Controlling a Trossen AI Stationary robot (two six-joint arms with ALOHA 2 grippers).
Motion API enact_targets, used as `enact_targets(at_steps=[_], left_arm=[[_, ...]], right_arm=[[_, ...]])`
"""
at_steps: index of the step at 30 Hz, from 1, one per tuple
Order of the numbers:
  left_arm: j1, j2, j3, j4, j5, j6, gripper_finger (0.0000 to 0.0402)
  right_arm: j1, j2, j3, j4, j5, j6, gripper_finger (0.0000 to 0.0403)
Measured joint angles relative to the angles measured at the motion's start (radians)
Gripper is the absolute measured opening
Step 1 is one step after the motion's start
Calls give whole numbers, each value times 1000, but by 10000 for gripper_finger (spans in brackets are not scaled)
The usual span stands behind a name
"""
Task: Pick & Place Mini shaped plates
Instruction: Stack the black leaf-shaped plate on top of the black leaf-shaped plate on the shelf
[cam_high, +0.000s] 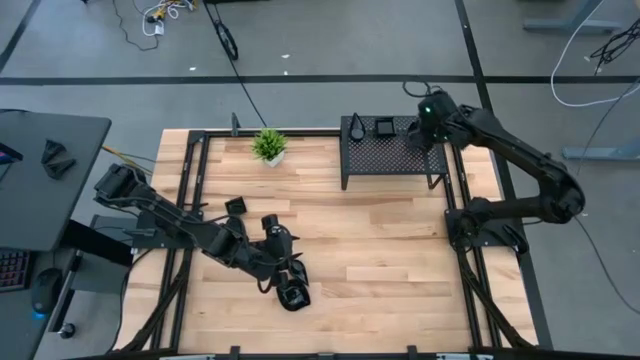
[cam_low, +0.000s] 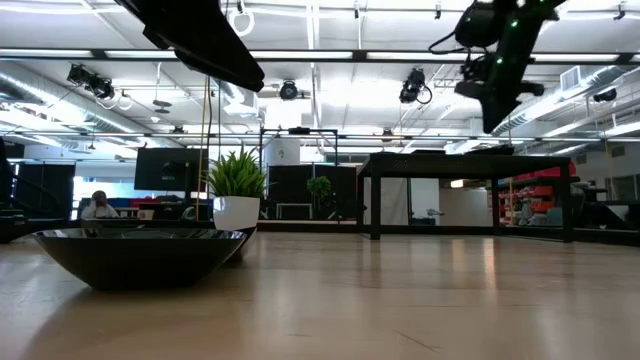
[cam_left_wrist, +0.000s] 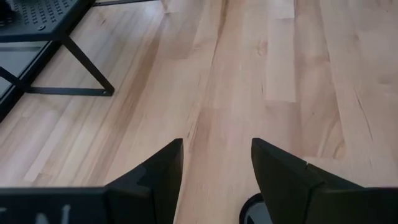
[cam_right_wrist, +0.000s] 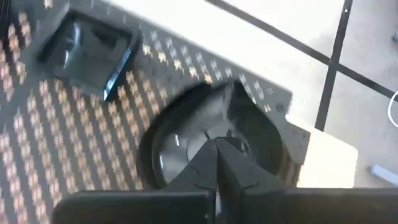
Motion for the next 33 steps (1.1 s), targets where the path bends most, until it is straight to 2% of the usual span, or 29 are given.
enact_targets(at_steps=[4,12,15,21,24,29,33], left_arm=[[0,0,0,0,0,0,195],[-4,0,0,0,0,1,195],[-4,0,0,-1,0,1,195],[-4,0,0,-1,0,1,195],[-4,0,0,-1,0,1,195],[-4,0,0,-1,0,1,195],[-4,0,0,-1,0,2,195]], right_arm=[[-20,77,0,75,2,30,3],[-43,163,0,98,9,74,4],[-42,166,0,101,-46,61,4],[-42,162,0,98,-222,-3,4],[-42,144,0,104,-215,-12,4],[-43,109,0,108,-145,-10,4],[-33,83,0,70,-149,-77,4]])
